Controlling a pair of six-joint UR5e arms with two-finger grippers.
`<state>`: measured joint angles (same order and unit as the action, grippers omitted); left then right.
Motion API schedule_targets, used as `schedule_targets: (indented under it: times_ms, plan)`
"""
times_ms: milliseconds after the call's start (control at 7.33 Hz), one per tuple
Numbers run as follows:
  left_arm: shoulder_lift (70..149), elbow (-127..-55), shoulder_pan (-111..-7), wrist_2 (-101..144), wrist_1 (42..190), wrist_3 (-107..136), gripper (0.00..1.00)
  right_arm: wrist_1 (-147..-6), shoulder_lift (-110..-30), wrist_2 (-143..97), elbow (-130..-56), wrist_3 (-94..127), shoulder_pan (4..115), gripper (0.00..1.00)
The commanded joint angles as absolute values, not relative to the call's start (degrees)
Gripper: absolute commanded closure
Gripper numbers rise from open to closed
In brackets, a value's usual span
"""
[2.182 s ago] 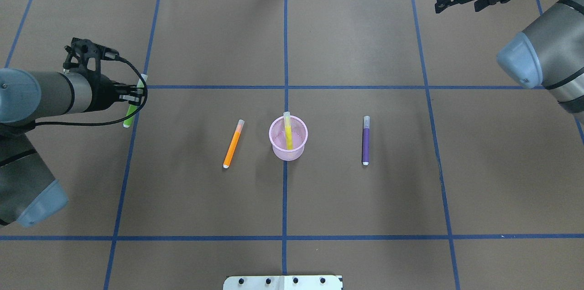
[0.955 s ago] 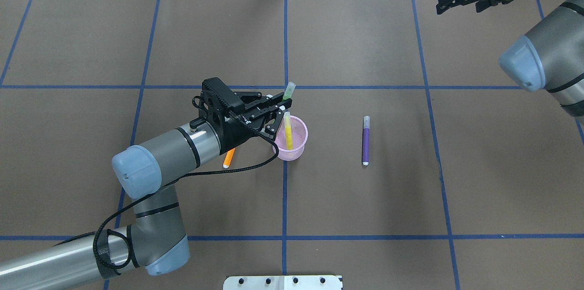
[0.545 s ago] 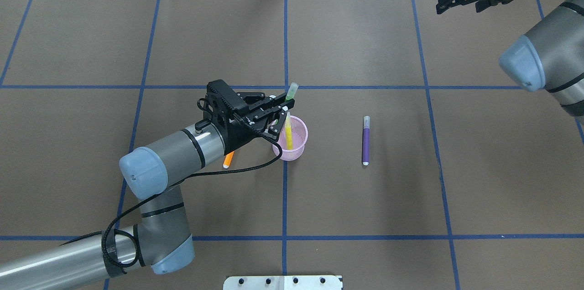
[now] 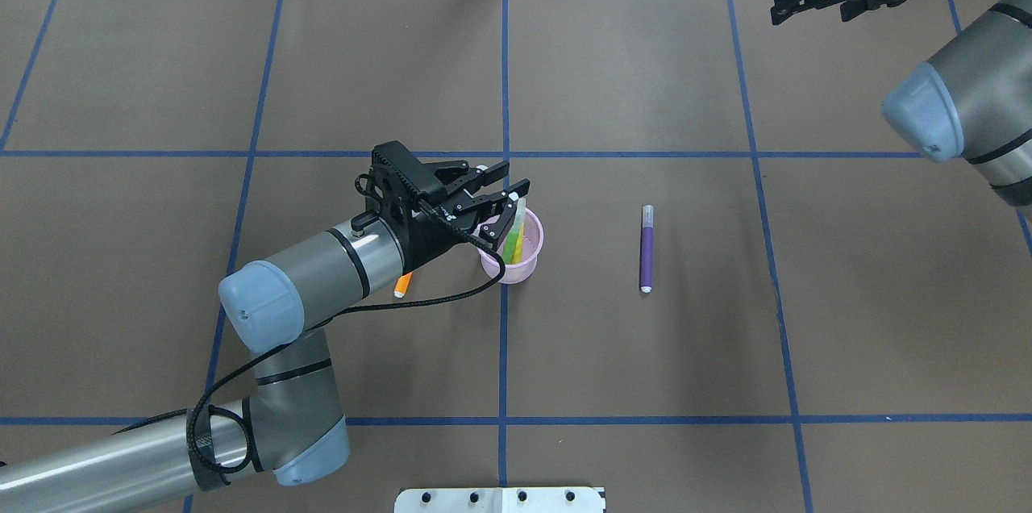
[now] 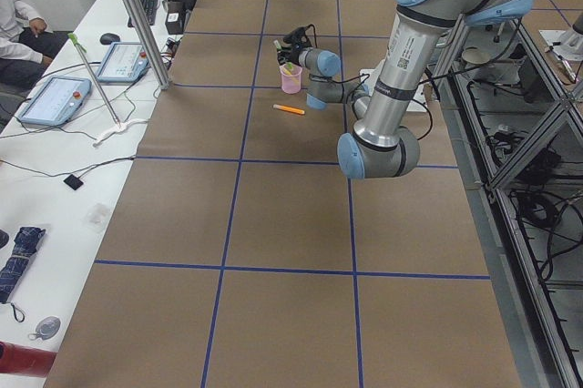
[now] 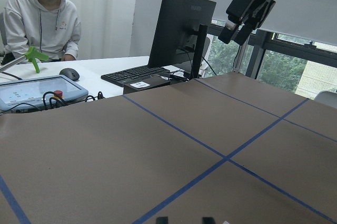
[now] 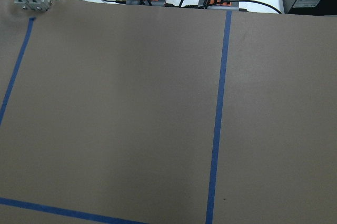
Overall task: Collect pens into pen holder
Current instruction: 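Open the left gripper and withdraw it while the right gripper reaches out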
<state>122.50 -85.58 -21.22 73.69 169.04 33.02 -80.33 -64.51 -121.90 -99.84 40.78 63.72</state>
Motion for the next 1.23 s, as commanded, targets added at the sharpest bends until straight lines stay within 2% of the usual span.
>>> schedule_targets:
  times_ms: [0, 409, 545, 955, 1091]
  plan:
    - [123.04, -85.69, -20.04, 71.99, 169.1, 33.22, 0.0, -80.33, -64.51, -121.99, -99.93, 40.78, 63.72, 0.0]
    - [121.39, -87.19, -21.0, 71.72, 166.83, 33.31, 0.0, -80.33, -64.51, -122.08, -100.2, 41.57, 63.63, 0.0]
    - [119.03, -89.88, -22.14, 72.59, 161.77, 33.22, 0.0, -80.33, -64.6, -122.08, -100.8, 41.75, 63.55, 0.0]
    - [110.94, -109.36, -28.27, 82.65, 130.72, 33.05, 0.0, -80.33, -65.3, -121.47, -101.94, 43.66, 60.49, 0.0]
    - [110.66, -113.08, -33.17, 91.32, 121.38, 33.05, 0.0, -80.33, -65.56, -118.07, -104.04, 49.77, 56.99, 0.0]
